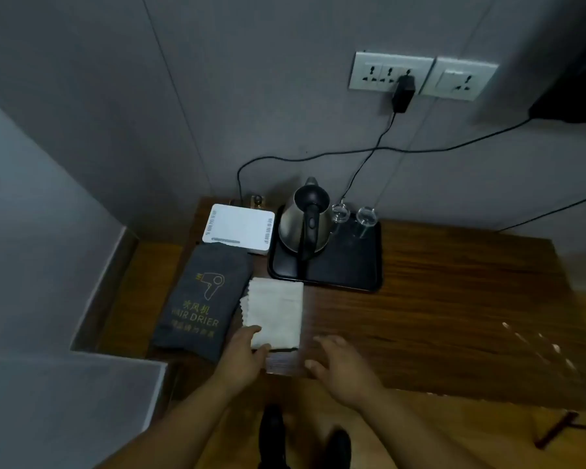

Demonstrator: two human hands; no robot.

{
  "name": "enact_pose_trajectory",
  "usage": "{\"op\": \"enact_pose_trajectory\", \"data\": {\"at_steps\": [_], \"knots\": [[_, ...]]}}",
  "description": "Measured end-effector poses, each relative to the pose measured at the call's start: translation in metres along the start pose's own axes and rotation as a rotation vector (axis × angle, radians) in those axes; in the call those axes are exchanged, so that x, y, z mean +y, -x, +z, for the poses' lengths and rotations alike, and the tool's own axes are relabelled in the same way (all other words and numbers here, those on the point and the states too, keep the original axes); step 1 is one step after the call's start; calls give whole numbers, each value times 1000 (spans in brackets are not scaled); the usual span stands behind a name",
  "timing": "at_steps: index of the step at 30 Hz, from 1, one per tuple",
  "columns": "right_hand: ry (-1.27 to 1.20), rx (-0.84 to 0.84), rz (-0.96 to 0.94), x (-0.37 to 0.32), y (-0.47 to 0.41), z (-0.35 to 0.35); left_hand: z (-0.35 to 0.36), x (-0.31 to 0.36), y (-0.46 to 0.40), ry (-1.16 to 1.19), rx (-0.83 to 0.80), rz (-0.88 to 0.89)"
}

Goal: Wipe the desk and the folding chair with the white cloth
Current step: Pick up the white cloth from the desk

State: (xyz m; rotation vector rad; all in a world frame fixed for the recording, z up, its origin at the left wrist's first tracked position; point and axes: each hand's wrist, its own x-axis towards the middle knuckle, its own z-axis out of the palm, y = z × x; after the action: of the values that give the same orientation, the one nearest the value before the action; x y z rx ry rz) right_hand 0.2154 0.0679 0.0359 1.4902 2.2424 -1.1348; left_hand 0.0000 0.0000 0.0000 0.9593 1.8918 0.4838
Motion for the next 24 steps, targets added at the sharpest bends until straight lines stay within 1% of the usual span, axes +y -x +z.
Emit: {"op": "enact_pose_trajectory", "data": {"at_steps": [2,6,10,13,17,20,22,24], "knots": [[-90,1,32,3,-27,12,4,-8,-21,84,41,-65],[-256,-19,113,5,-80,36,12,-17,-59,172,87,-151],[-408,27,162,7,-123,60,20,-26,-86,283,135,-211],[-577,87,263,9,-144,75,27,-34,-100,354,156,-238],[-824,101,409,10,-159,88,34,-42,-112,386,199,-272],[-1071,13,471,9,-159,87,36,-39,-117,484,197,-302],[-1215,-34,481,7,-150,79,36,-35,-117,519,174,-318],[-1292,-32,469,9,-136,68,37,-28,-111,588,133,-343]]}}
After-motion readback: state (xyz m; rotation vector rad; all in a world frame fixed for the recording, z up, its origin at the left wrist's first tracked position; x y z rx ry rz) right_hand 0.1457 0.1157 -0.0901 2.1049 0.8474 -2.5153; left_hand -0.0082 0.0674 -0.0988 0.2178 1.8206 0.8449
